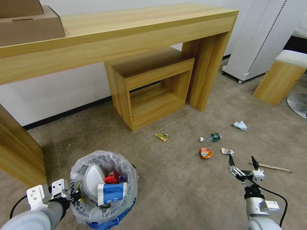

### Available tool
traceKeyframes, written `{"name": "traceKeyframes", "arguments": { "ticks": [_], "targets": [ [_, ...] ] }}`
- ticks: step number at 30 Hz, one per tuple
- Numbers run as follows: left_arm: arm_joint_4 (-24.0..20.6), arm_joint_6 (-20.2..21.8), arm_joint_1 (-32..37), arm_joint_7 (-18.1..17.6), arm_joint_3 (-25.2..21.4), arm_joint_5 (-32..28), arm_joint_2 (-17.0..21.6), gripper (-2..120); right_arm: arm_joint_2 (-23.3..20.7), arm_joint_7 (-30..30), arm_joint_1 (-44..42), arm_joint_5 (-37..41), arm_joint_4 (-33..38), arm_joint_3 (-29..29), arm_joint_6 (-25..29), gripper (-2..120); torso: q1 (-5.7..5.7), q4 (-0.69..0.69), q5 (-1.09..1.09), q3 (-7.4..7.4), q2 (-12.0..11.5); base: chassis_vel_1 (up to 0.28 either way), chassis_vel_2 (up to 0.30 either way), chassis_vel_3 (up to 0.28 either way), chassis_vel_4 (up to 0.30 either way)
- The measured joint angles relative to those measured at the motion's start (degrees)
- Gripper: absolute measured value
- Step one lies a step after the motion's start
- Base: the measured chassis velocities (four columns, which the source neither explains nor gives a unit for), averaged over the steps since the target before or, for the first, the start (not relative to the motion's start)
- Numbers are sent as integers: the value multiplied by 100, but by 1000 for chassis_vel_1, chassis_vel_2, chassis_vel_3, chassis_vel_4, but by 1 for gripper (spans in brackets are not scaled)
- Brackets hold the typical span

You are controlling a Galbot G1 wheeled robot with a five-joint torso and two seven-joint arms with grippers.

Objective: Pick up the trash bin and place the garbage on the floor into it.

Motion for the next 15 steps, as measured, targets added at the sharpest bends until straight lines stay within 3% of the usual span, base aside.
{"name": "traceKeyframes", "arguments": {
  "ticks": [15],
  "targets": [
    [80,0,-57,19,19,6,35,0,-42,16,160,21,-156,-102,-26,100,0,1,0,0,0,-81,70,72,-79]
  ]
}}
